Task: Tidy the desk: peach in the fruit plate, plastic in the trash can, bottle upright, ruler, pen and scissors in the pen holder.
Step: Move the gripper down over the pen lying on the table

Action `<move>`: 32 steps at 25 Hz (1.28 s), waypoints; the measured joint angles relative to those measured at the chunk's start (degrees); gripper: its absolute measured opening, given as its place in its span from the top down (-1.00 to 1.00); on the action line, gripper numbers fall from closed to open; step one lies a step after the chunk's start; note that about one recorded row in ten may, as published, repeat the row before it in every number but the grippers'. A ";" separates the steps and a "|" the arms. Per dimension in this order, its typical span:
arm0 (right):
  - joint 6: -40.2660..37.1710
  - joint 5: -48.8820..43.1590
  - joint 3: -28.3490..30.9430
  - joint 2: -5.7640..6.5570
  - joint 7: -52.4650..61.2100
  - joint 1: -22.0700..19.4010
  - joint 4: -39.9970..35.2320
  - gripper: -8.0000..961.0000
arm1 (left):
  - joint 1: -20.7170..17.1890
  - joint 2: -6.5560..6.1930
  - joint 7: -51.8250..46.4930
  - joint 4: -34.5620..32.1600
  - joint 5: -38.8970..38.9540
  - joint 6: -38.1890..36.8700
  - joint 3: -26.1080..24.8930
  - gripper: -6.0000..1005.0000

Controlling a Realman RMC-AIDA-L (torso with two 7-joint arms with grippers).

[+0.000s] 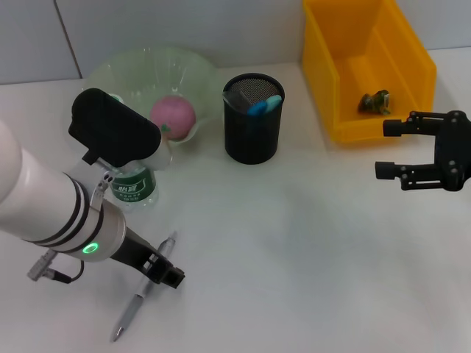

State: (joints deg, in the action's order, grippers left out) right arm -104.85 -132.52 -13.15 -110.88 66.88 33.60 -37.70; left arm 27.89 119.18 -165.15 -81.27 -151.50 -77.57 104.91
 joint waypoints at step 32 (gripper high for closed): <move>0.70 -0.02 -0.21 -0.25 -0.17 0.03 0.00 -0.62 | 2.79 0.00 0.00 4.17 0.51 -0.04 -0.94 -0.04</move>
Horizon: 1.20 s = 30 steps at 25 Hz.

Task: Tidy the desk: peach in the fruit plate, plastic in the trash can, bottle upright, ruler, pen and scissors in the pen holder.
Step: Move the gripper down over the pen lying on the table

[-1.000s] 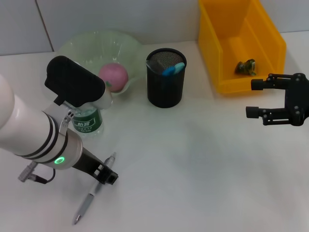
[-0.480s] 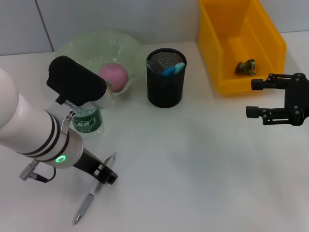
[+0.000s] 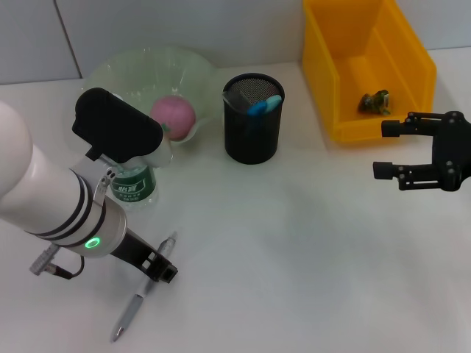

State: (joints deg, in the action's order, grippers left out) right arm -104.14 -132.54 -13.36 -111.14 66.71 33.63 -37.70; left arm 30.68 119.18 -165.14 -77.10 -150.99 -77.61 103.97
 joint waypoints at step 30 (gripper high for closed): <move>0.62 0.00 0.00 -0.31 -0.70 -0.23 0.00 -0.62 | 1.70 -0.01 0.00 2.98 1.31 0.03 -0.48 0.38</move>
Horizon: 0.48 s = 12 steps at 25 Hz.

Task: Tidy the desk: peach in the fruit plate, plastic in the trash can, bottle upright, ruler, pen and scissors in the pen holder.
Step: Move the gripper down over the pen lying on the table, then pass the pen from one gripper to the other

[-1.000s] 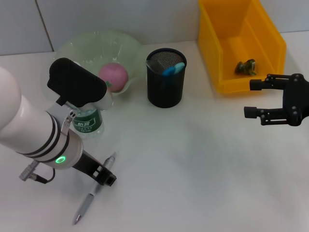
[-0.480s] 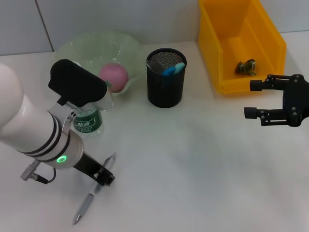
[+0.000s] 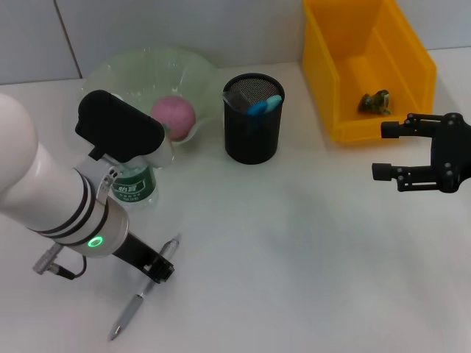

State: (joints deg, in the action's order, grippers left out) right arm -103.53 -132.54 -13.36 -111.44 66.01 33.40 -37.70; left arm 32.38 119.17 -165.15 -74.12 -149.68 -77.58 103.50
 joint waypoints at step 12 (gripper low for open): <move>-0.23 0.00 0.53 0.00 -0.01 -0.08 0.00 -0.62 | 1.63 0.01 0.08 0.17 0.83 -0.08 0.38 0.69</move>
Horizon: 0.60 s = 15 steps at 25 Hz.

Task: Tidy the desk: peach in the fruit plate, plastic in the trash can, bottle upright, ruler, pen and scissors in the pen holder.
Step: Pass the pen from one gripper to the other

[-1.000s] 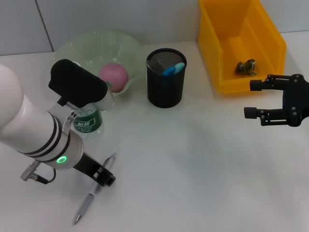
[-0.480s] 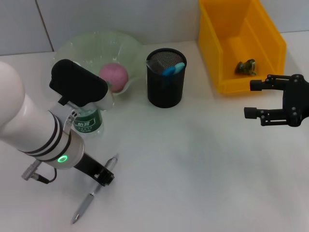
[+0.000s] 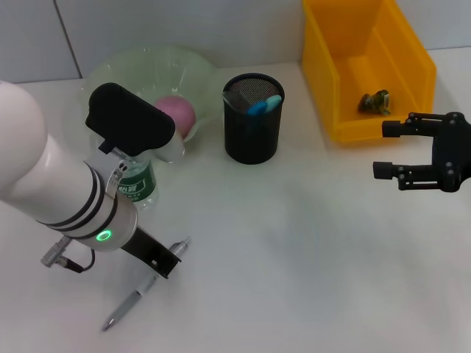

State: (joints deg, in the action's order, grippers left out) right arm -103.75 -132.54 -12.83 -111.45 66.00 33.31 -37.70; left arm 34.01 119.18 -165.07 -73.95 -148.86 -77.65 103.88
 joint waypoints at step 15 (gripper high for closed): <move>0.18 1.27 -0.45 -0.09 0.00 -0.53 -0.16 -0.60 | -0.26 -0.01 0.01 -2.27 -0.43 -0.87 0.02 0.90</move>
State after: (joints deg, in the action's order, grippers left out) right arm -103.57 -131.27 -13.27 -111.53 66.00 32.78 -37.86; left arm 33.74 119.17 -165.05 -76.23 -149.29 -78.52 103.89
